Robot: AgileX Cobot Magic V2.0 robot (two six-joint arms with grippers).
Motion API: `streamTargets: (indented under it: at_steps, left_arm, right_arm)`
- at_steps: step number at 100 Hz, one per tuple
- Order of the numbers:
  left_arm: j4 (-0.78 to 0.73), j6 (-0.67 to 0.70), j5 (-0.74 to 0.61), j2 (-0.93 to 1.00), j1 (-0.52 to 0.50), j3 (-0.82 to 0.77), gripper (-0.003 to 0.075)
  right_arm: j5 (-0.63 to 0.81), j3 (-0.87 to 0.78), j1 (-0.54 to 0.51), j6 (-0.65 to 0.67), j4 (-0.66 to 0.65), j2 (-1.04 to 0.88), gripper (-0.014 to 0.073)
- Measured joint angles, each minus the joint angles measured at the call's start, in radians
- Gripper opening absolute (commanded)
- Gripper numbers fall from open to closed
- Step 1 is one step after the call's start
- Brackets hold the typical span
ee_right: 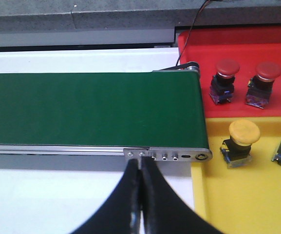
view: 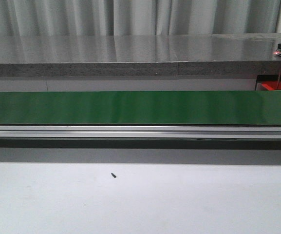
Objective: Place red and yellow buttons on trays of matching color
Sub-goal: 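Place the red button on the belt and open the left gripper, then grasp a yellow-capped button with the left gripper and lift it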
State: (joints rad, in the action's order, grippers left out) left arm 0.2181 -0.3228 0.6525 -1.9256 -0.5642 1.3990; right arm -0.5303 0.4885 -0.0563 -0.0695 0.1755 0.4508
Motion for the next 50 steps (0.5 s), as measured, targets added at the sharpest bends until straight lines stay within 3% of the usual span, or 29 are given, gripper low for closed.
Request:
streamTargets:
  at_steps: [50]
  left_arm:
    - [0.053,0.000,-0.159,-0.071,0.000,0.002,0.0495]
  right_arm:
    - [-0.004,0.000,0.000,0.000,0.000,0.000,-0.0123]
